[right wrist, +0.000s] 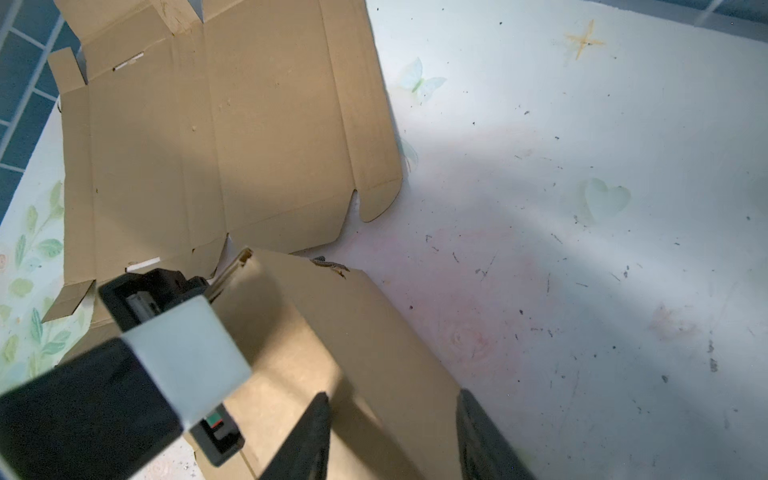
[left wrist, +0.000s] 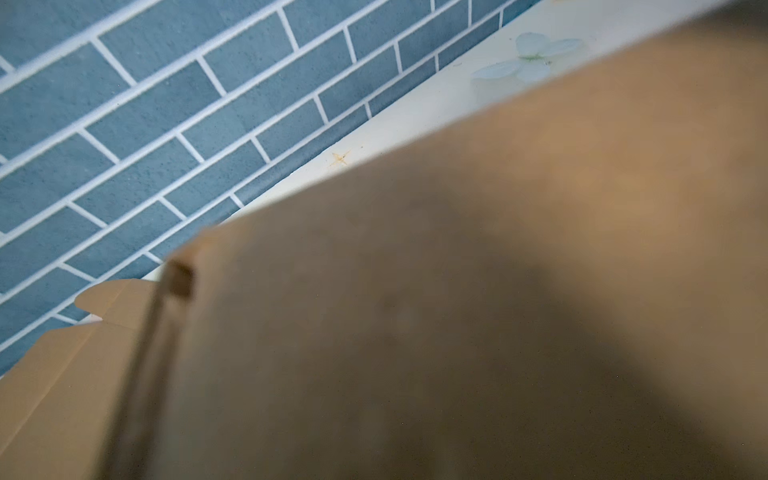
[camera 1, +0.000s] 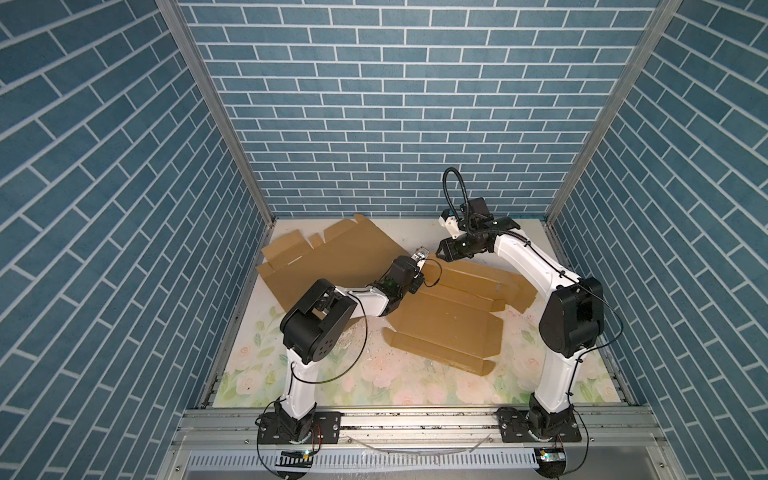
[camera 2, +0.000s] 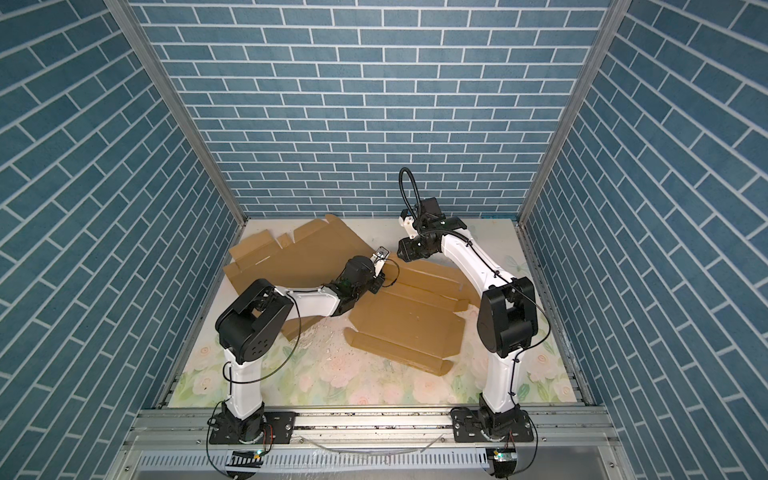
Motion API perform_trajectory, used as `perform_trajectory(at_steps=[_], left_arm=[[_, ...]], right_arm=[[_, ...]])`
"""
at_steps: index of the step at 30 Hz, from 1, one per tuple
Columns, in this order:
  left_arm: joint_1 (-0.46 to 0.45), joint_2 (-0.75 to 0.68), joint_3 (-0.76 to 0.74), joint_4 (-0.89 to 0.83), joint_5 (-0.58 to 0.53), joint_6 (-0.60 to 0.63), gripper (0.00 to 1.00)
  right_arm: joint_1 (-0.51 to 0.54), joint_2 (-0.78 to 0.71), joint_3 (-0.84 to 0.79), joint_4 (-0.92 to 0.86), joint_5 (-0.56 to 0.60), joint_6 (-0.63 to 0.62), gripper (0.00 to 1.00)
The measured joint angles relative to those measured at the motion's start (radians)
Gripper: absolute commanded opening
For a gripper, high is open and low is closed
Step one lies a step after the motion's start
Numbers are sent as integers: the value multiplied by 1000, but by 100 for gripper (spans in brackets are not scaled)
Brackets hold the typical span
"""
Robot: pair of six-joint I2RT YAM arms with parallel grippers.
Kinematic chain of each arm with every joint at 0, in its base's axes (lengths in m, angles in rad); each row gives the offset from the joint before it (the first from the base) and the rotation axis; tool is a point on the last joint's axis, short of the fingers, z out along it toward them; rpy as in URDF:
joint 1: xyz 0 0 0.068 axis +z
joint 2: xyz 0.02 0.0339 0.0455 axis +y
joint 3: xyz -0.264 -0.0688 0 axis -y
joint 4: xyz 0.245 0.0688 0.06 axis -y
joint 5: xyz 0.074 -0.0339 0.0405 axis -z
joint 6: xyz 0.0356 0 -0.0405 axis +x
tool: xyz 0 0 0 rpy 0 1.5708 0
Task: Fold the paper box
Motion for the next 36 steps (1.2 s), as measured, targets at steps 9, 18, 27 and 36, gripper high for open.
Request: perform_trajectory(at_steps=[9,18,27,36], left_arm=[[2,-4,19,-65,-7,-8,37],[14,-47,-5,-117,39,-71,50],[55,-66,-47,-101,165,-157,51],[53,-76,-101,-21,146,-237,51]], right_arm=[[-2,1,2,-8,-2,0,46],[-2,1,2,-8,-4,0,43],[-2,1,2,-8,-7,0,41],[-1,1,2,-13,-18,0,39]])
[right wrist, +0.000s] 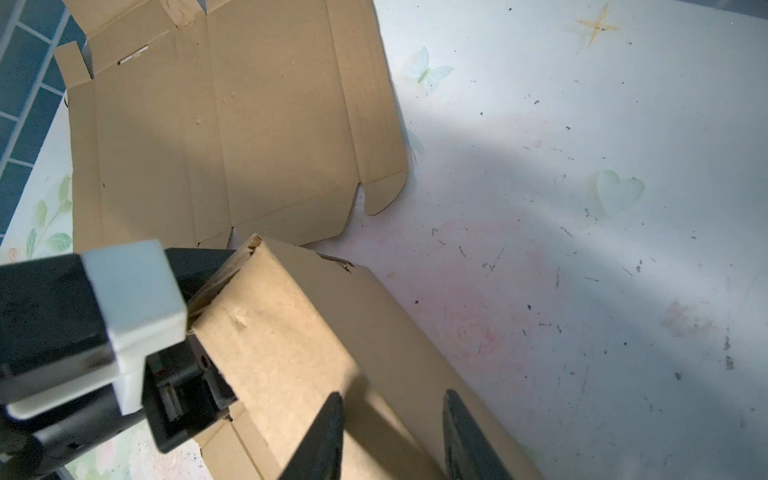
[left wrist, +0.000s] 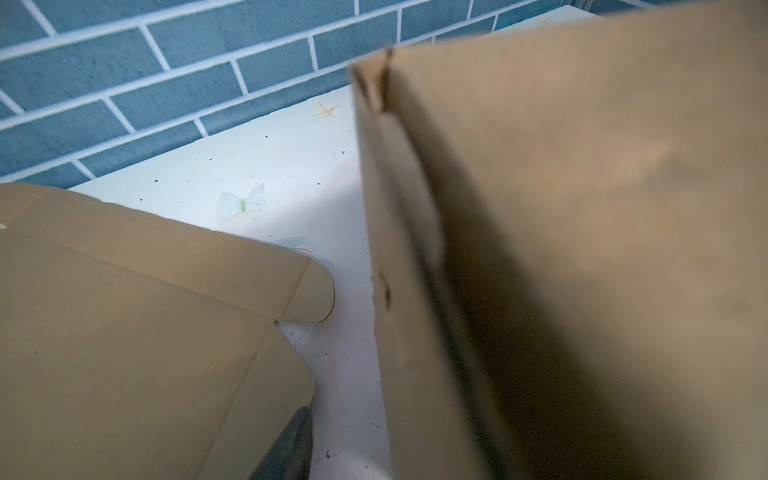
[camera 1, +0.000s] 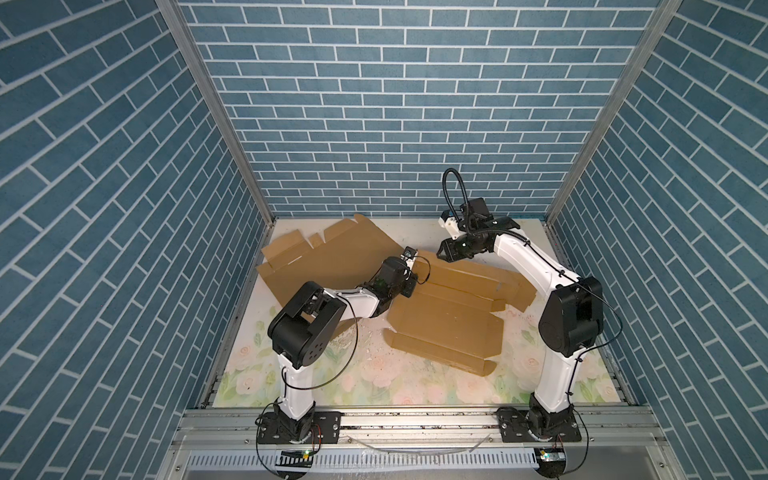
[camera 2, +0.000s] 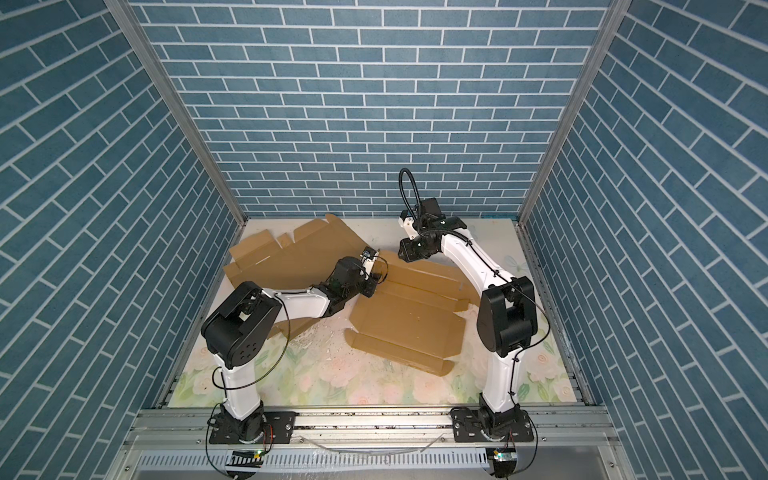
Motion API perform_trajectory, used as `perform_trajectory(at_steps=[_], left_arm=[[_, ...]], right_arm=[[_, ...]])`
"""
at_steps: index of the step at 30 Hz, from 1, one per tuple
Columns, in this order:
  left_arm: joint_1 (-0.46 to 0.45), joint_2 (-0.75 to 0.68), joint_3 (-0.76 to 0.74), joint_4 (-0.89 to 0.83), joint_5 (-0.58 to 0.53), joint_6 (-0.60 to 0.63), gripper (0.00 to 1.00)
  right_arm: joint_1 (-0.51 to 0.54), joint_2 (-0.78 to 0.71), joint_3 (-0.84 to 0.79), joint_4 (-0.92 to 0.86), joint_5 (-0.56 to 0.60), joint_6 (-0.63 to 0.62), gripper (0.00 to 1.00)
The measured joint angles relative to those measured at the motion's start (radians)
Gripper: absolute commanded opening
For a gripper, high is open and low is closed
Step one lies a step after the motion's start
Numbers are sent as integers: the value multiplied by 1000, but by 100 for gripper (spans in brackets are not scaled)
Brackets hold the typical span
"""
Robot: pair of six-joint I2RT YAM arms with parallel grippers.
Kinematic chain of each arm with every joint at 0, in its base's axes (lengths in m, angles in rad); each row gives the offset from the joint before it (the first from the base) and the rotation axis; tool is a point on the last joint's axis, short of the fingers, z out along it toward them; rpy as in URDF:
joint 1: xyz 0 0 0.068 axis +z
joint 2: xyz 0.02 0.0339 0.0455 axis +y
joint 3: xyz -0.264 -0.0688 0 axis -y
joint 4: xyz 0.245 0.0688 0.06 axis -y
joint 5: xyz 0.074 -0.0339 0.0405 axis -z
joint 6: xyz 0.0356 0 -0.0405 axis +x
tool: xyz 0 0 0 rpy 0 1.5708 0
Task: Fold the paper box
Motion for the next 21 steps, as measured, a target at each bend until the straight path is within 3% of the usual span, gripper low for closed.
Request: perform_trajectory(at_steps=[6,14,18,21], left_arm=[[-4,1,-42,51,-45,-15,59],[-6,1,-77,99,-44,-21,60],[-6,15,-57,98,-47,-24,56],[-6,30,-37,98,-55,-28,47]], right_arm=[[0,0,0,2,0,0,38],[0,0,0,4,0,0,36],[0,0,0,8,2,0,35],[-1,0,0,10,2,0,35]])
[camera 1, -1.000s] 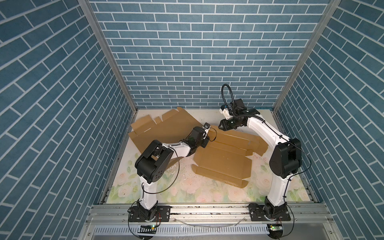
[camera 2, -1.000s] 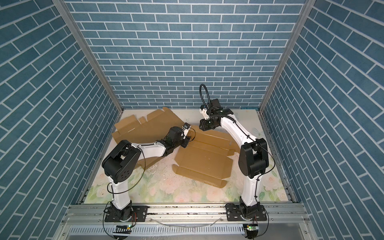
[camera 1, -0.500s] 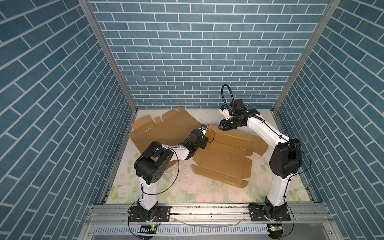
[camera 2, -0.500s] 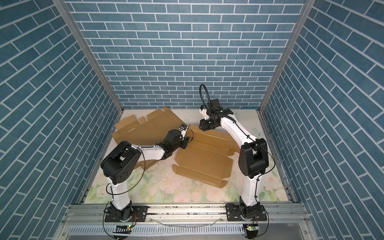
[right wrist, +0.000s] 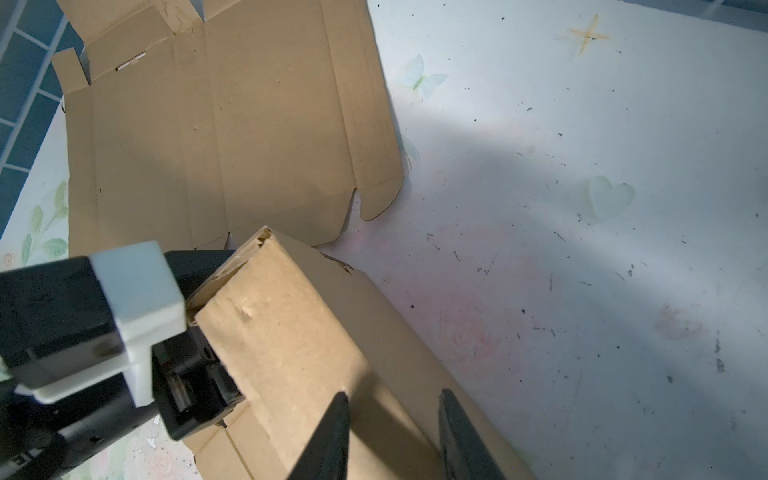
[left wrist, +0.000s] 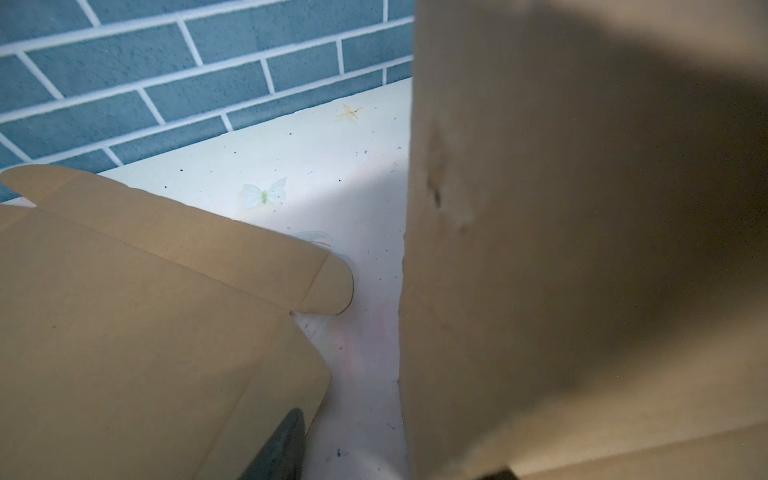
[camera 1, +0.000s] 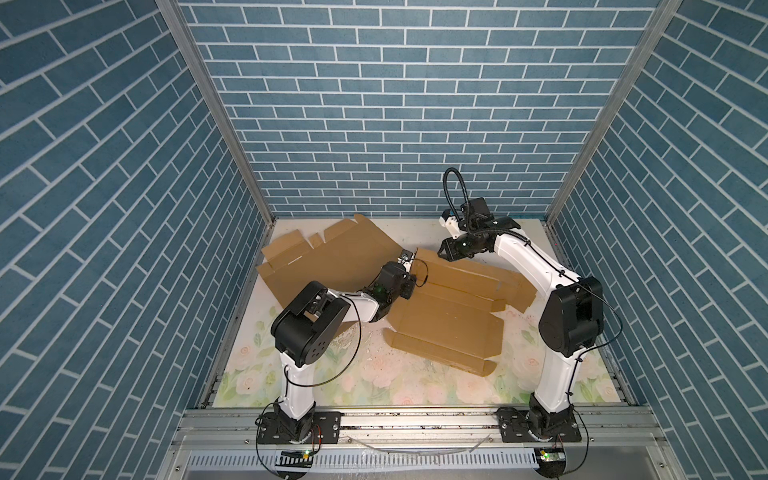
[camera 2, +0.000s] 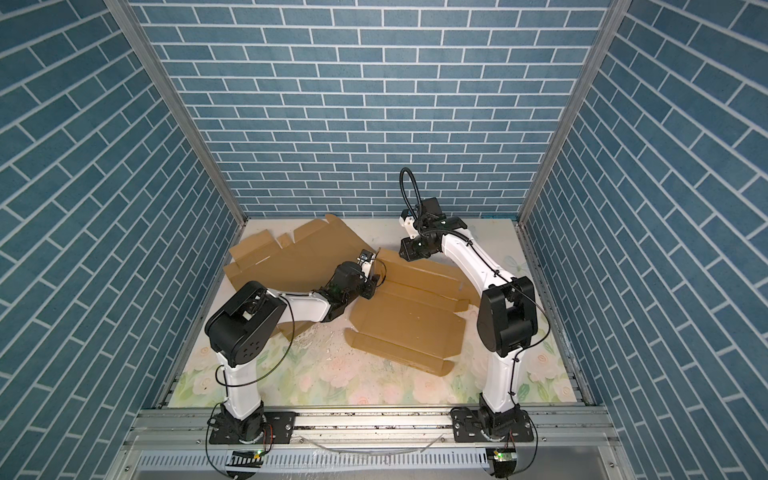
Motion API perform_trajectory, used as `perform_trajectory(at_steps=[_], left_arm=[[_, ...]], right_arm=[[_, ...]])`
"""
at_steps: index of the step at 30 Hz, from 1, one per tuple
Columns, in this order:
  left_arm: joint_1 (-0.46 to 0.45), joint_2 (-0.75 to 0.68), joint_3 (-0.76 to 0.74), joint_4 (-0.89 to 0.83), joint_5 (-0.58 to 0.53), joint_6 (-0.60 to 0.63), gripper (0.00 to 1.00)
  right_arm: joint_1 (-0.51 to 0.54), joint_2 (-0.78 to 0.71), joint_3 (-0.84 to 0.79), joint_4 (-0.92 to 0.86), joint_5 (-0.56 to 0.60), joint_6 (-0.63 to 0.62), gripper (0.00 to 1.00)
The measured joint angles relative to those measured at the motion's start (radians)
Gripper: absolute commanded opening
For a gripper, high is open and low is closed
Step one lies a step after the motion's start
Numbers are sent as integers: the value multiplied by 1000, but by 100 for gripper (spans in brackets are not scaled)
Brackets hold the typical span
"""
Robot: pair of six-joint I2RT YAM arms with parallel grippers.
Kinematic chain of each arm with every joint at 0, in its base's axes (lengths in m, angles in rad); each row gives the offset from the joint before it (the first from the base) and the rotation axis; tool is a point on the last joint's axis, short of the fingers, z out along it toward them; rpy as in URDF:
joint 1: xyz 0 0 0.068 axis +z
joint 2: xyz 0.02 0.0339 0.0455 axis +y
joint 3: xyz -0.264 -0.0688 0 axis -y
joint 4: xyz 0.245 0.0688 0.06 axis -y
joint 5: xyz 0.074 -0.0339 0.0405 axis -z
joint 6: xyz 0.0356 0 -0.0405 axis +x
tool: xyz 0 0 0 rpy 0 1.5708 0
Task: Fold the paper box
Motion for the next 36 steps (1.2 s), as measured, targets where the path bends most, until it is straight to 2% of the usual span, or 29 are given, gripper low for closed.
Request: perform_trajectory(at_steps=[9,14,20,25,29,33,36], left_arm=[[-43,21,23,-14,-57,23,16],[-60,25,27,-14,-107,3,4],[-76,21,-29,66,-167,-16,0],[-88,-27,-132,136,-257,-48,0],[-97,-63,-199,172,-340,-79,0],[-112,-90,-235,179,-402,-106,0],[-114,-110,-256,180,-429,-119,0]], right_arm=[[-1,0,0,-2,-6,-3,35],[-1,0,0,-3,-11,-2,37],[-3,-3,0,-14,-21,12,45],[-14,-52,-2,-18,10,83,51],[-40,-179,-30,-21,113,192,51],[-70,-364,-124,-64,232,305,53],[-95,-460,-193,-114,266,375,53]])
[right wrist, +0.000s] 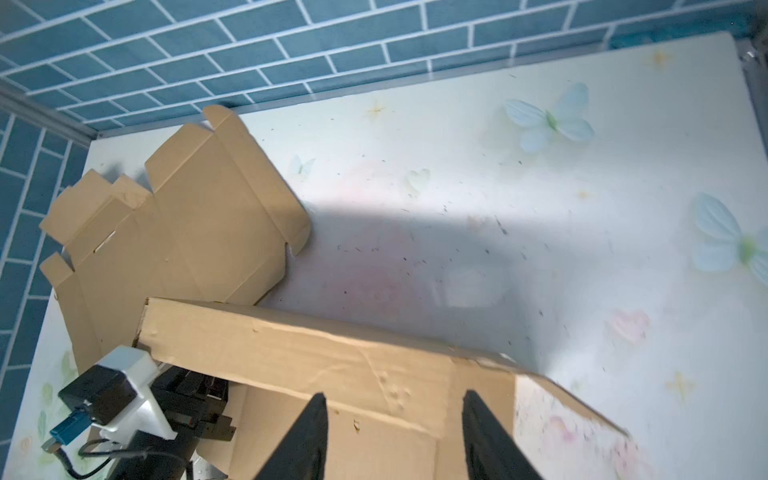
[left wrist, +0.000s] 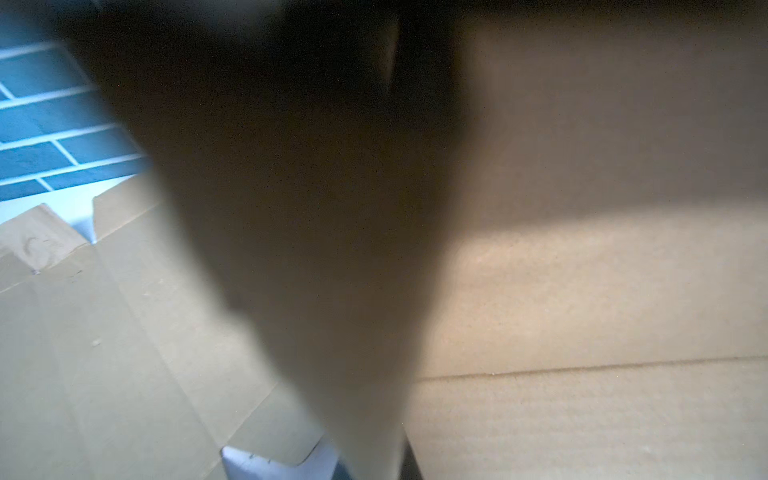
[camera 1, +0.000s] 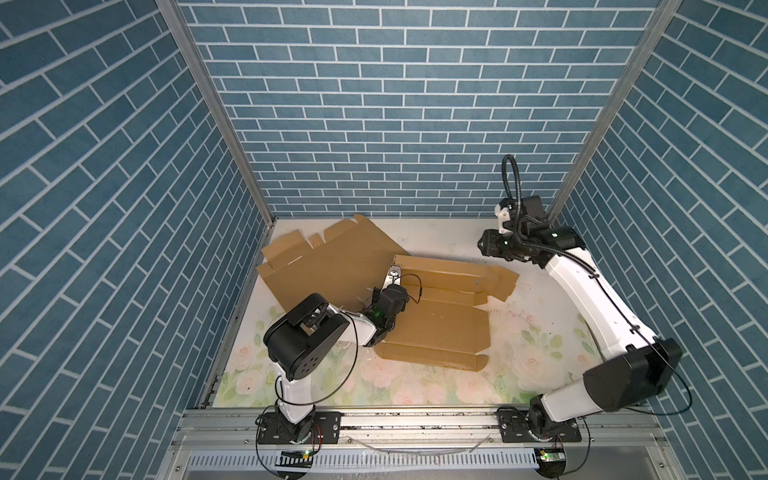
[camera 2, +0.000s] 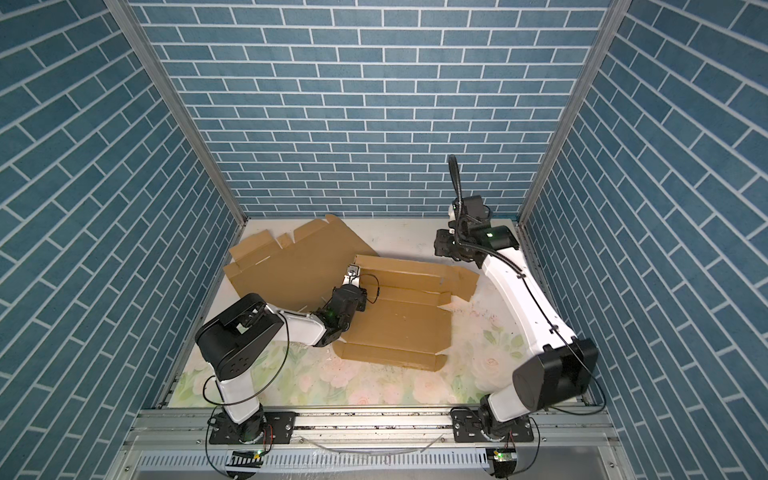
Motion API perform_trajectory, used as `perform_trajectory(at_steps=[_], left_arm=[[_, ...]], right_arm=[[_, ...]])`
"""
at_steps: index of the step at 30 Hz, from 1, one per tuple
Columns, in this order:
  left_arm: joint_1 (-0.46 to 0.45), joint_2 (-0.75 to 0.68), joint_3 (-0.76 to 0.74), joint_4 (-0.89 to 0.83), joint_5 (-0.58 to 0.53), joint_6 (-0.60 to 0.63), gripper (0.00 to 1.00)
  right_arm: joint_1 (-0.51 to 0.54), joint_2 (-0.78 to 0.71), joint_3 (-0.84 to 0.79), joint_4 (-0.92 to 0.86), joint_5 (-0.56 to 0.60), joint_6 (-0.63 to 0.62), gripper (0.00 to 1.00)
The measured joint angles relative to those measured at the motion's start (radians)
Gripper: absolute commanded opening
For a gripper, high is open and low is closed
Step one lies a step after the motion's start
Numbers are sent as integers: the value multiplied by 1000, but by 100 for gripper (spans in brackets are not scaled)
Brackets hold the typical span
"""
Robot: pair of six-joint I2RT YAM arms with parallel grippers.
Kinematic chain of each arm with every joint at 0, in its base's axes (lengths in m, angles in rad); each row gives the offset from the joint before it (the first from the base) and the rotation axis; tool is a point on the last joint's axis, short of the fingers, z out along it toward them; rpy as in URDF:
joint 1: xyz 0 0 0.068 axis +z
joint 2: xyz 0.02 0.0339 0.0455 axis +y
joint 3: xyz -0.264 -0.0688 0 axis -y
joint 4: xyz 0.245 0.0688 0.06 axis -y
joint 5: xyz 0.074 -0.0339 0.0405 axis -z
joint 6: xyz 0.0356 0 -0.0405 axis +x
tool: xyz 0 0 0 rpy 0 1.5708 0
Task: Fold the paper box
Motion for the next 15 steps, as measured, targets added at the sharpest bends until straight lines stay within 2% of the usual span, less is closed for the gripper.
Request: perform_trajectory(at_steps=[5,15], left_arm=[[0,-10,-10,-4,-12,-4,0],[0,-10,-11,-3,-10,0,0]], right_arm=[[-10,-39,-104,-44,-10,96,57],[-9,52,-154,26,-93,200,61]])
